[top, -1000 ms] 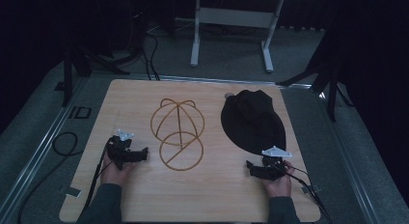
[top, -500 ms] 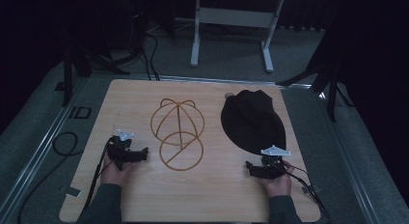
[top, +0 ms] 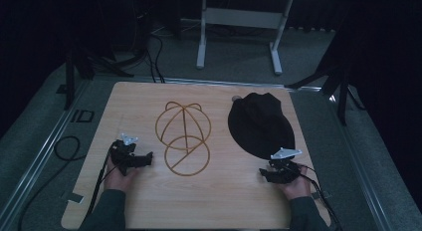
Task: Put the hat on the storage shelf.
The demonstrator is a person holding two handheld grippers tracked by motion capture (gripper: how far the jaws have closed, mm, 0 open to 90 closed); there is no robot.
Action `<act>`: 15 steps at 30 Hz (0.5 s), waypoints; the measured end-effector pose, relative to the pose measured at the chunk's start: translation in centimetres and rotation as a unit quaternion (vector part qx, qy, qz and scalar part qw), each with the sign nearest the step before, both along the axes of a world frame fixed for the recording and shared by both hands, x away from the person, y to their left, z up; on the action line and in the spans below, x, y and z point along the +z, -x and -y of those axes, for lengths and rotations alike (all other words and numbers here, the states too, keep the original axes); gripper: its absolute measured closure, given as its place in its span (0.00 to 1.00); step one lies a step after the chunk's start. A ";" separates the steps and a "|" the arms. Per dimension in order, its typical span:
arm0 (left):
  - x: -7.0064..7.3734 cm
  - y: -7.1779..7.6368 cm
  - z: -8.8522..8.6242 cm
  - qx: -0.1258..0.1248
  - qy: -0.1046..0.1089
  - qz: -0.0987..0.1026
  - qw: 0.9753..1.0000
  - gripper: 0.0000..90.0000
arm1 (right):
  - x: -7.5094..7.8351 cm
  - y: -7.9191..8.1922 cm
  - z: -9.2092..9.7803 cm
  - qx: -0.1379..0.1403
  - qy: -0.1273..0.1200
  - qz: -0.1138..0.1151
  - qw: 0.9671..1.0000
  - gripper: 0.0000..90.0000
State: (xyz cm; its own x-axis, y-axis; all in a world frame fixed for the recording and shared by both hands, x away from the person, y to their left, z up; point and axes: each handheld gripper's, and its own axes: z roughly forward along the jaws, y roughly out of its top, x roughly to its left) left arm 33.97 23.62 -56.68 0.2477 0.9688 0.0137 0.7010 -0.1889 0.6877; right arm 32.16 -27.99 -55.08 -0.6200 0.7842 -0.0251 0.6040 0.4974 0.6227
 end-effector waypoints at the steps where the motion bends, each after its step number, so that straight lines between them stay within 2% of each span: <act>1: 0.0 0.0 0.0 0.000 0.000 0.000 1.000 0.01 | 0.1 -0.1 -0.1 0.009 0.008 -0.002 1.000 0.51; 4: 0.0 0.0 0.0 0.000 0.000 0.000 1.000 0.01 | 0.8 -0.2 -0.2 0.028 0.030 0.000 0.999 0.50; 6: 0.0 0.0 0.0 0.000 0.000 0.000 1.000 0.01 | 1.0 -0.2 -0.2 0.032 0.030 -0.001 0.999 0.49; 13: 0.0 0.0 0.0 -0.001 0.000 0.000 1.000 0.01 | 3.4 -0.5 0.2 0.045 0.031 -0.007 0.999 0.49; 15: 0.0 0.0 0.0 -0.001 0.000 0.000 1.000 0.01 | 3.9 -0.6 0.0 0.052 0.041 -0.005 0.998 0.49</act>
State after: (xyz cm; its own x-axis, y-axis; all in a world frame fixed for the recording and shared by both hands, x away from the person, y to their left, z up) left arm 33.97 23.63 -56.68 0.2490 0.9684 0.0147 0.7002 -0.1905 0.6880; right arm 32.77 -28.00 -51.15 -0.6982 0.7115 -0.0790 0.5529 0.6061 0.5718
